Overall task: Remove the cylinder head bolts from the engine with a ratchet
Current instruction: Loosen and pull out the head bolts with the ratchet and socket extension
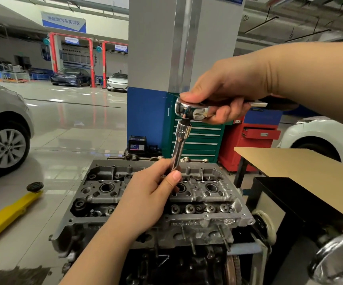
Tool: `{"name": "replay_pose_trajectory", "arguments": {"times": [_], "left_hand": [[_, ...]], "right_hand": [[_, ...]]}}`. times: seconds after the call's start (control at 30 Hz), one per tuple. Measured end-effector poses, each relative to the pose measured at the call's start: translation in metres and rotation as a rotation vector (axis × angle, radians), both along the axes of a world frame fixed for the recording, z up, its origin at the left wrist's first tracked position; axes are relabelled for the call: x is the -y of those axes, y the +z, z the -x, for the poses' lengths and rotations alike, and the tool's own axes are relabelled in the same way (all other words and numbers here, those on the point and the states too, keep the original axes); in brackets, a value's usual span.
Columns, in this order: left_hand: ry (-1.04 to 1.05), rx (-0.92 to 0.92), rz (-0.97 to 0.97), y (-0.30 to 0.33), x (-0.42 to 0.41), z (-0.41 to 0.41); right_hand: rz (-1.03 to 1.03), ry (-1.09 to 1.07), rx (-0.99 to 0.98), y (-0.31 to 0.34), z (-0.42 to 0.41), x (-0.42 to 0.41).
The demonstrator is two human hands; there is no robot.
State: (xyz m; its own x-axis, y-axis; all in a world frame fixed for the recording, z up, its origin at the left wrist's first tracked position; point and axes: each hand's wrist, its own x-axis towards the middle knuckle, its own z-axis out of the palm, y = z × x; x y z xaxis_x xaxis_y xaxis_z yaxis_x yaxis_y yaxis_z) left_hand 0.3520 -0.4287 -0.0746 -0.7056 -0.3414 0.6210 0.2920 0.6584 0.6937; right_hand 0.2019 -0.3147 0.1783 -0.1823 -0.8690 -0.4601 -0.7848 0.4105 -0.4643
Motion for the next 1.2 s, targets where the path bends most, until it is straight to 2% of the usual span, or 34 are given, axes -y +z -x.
{"name": "replay_pose_trajectory", "arguments": {"times": [0.23, 0.33, 0.5, 0.57, 0.63, 0.7, 0.83, 0.97, 1.03, 1.1, 1.2], "left_hand": [[-0.008, 0.005, -0.024, -0.002, -0.001, -0.001], [-0.029, -0.004, -0.059, -0.002, 0.001, -0.003], [-0.032, 0.000, -0.065, -0.003, 0.005, -0.004], [-0.026, -0.006, -0.076, -0.003, 0.005, -0.002], [-0.020, -0.011, -0.085, -0.002, 0.006, 0.000], [-0.027, -0.009, -0.105, -0.001, 0.006, 0.001], [-0.021, -0.014, -0.101, 0.001, 0.004, 0.001], [0.014, 0.012, -0.054, 0.003, -0.001, 0.001], [0.018, 0.017, -0.050, 0.004, -0.002, 0.001], [0.013, 0.011, -0.060, 0.005, -0.002, 0.001], [-0.006, 0.013, -0.121, 0.004, -0.002, 0.001]], "right_hand": [[-0.090, 0.083, -0.099, 0.007, -0.010, 0.019], [-0.106, 0.080, -0.058, -0.001, -0.006, 0.029], [0.031, 0.108, -0.005, -0.016, -0.015, 0.024], [0.229, 0.119, -0.193, -0.021, -0.026, 0.014], [0.469, 0.122, -0.581, -0.030, -0.035, 0.006], [0.679, 0.136, -0.802, -0.049, -0.042, 0.001], [0.830, 0.135, -0.736, -0.081, -0.043, -0.012], [0.848, 0.184, -0.380, -0.079, -0.023, -0.021], [0.823, 0.182, -0.313, -0.078, -0.021, -0.026], [0.802, 0.123, -0.483, -0.075, -0.027, -0.026], [0.744, -0.087, -0.948, -0.078, -0.050, -0.026]]}}
